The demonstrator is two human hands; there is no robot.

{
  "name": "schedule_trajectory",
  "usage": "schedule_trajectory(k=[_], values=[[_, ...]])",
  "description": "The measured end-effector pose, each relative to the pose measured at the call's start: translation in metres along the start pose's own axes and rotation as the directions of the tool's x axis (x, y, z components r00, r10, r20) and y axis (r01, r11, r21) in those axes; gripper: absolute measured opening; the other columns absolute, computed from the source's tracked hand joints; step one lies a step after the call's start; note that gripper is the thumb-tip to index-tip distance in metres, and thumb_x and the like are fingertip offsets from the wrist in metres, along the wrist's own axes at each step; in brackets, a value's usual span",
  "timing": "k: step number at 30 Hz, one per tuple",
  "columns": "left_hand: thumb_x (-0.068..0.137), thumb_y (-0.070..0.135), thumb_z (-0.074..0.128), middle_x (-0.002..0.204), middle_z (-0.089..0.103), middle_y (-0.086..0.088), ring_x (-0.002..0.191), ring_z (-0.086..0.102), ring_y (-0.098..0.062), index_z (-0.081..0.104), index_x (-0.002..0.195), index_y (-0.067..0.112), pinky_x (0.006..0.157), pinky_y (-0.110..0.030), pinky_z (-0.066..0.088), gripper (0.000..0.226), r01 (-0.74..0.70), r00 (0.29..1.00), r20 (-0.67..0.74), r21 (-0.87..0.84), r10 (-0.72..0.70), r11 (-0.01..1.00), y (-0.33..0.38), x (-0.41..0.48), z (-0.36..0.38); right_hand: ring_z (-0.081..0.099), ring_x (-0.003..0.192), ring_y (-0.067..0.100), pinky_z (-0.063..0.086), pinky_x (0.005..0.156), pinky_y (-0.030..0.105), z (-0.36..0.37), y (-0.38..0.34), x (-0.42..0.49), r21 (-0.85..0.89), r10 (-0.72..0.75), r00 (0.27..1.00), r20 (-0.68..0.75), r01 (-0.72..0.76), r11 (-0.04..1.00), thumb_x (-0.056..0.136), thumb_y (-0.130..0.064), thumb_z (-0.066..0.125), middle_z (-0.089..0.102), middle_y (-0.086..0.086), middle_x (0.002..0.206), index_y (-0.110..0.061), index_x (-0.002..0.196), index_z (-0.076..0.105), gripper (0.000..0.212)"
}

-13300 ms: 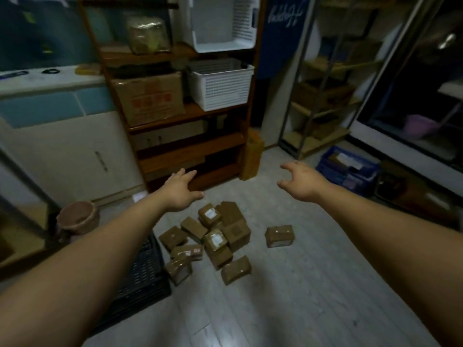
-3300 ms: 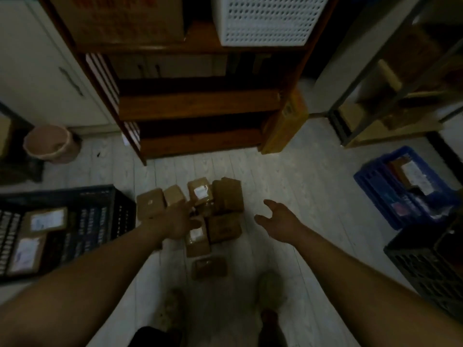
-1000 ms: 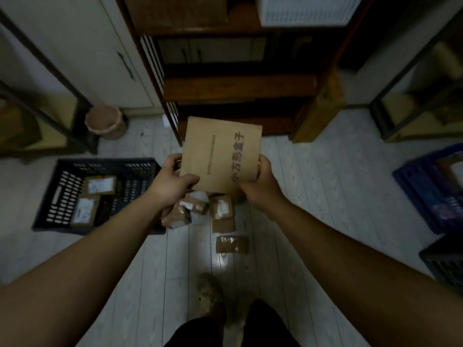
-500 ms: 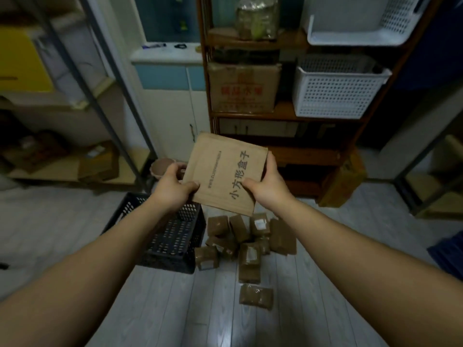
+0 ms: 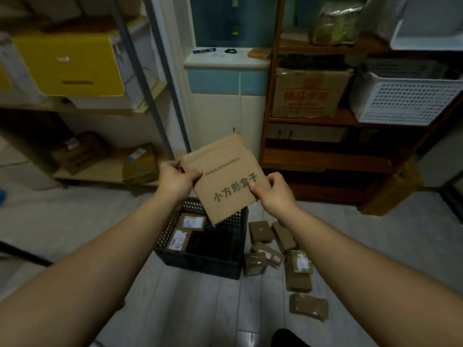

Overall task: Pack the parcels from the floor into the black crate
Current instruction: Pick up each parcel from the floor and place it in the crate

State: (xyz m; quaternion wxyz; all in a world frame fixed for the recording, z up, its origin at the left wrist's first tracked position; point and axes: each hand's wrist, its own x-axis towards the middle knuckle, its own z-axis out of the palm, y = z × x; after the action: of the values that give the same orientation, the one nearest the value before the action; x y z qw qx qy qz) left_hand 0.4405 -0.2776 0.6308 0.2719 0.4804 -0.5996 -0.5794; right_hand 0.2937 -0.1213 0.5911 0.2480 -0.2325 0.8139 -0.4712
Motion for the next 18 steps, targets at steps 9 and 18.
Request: schedule_trajectory(k=[9,18], values=[[0.081,0.004,0.064,0.135,0.051,-0.007,0.117,0.053,-0.029,0.004,0.147,0.042,0.097,-0.051,0.046,0.097,0.019,0.946,0.296,0.351,-0.130,0.936,-0.031,0.097,-0.018,0.052,0.119,0.020,0.046,0.098,0.039,0.079,-0.010,0.062,-0.005,-0.038,0.983,0.179,0.040,0.999,0.091,-0.019,0.059,0.054,0.000,0.132,-0.030,0.143,0.026,0.063],[0.086,0.010,0.060,0.141,0.042,-0.010,0.123,0.046,-0.032,0.000,0.149,0.028,0.099,-0.045,0.044,0.089,-0.082,0.926,0.356,0.520,-0.128,0.850,-0.062,0.207,-0.026,0.046,0.122,0.028,0.044,0.100,0.041,0.161,0.010,0.157,-0.164,0.069,0.947,0.313,-0.018,0.986,0.089,-0.023,0.060,0.037,0.010,0.142,-0.026,0.151,-0.006,0.091]])
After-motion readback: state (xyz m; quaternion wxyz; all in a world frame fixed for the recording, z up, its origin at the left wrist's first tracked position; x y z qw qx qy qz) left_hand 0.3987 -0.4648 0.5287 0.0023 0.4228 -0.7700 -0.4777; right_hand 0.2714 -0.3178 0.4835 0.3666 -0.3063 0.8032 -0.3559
